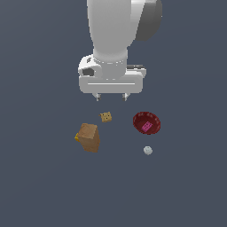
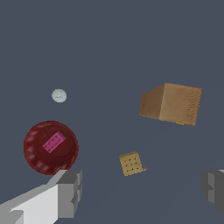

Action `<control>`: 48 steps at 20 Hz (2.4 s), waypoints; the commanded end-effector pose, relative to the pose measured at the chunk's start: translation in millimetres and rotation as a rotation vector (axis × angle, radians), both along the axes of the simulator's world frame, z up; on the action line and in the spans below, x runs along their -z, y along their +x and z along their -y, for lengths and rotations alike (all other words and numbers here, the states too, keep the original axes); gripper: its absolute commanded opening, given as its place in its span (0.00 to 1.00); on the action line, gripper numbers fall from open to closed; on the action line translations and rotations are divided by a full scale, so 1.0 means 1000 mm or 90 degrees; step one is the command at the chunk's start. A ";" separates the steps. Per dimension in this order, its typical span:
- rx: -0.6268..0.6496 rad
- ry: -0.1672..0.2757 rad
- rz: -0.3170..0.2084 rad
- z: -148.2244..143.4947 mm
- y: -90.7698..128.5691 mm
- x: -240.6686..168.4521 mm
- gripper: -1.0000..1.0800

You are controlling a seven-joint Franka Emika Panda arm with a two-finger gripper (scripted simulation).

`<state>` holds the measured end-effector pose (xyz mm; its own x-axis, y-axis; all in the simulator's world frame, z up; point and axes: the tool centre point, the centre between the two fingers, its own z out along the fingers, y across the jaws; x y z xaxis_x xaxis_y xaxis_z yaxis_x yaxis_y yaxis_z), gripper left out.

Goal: Pick up a designated object from a clutter of objects.

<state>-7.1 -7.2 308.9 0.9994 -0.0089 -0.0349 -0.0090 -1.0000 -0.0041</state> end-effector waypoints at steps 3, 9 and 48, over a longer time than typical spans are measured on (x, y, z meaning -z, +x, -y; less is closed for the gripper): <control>0.017 0.003 0.000 0.000 -0.001 0.007 0.96; 0.070 0.012 0.000 -0.001 -0.004 0.029 0.96; 0.798 -0.011 0.013 0.042 -0.126 0.243 0.96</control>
<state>-129.0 -47.6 68.7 0.3281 -0.9445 -0.0150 -0.9447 -0.3281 -0.0031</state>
